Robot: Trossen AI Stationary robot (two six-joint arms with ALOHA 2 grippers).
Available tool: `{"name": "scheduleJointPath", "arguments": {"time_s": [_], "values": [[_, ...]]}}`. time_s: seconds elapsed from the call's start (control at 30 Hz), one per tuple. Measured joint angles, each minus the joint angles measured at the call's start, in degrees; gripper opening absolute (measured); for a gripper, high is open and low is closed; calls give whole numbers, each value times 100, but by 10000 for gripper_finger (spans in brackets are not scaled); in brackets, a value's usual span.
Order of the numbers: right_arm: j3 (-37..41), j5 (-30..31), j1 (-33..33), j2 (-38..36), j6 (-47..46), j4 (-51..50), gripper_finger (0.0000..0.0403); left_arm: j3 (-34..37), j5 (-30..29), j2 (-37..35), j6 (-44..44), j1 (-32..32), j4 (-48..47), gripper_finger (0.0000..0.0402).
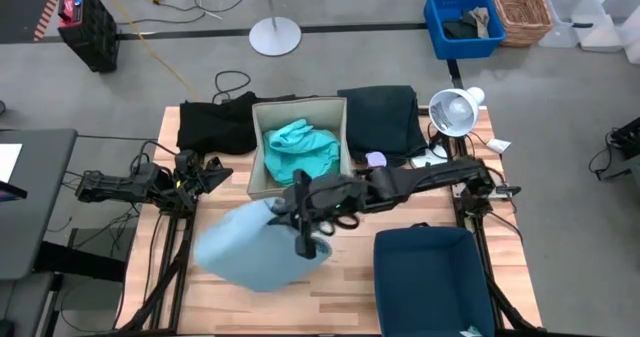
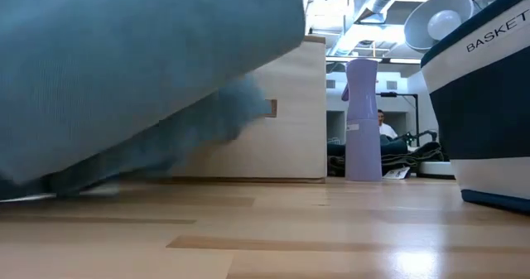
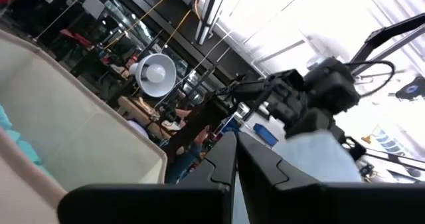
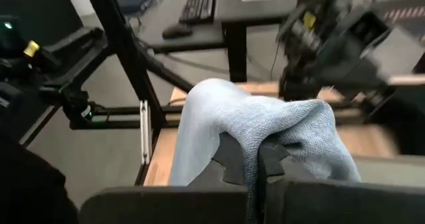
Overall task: Sort clothes
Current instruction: Put the blue pants into the laundry organizer
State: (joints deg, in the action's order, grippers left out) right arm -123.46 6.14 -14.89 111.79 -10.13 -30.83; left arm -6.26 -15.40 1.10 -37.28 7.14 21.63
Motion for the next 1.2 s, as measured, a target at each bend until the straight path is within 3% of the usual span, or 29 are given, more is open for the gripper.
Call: {"name": "scheduleJointPath", "arguments": {"time_s": [0.23,0.53,0.8,0.9,1.2], "values": [[0,491,14,-705,785,113,0,2,-33,2,285,0,585,11],[-13,580,226,-1426,1379,775,0,2,-39,2,426,2,931,11],[1,269,127,-1391,1232,541,0,2,-39,2,428,1,931,11],[2,296,189,-1345,1259,1022,0,2,-40,2,427,0,931,11],[-9,1458,489,-1347,1356,1695,0,2,-42,2,365,0,933,11]]}}
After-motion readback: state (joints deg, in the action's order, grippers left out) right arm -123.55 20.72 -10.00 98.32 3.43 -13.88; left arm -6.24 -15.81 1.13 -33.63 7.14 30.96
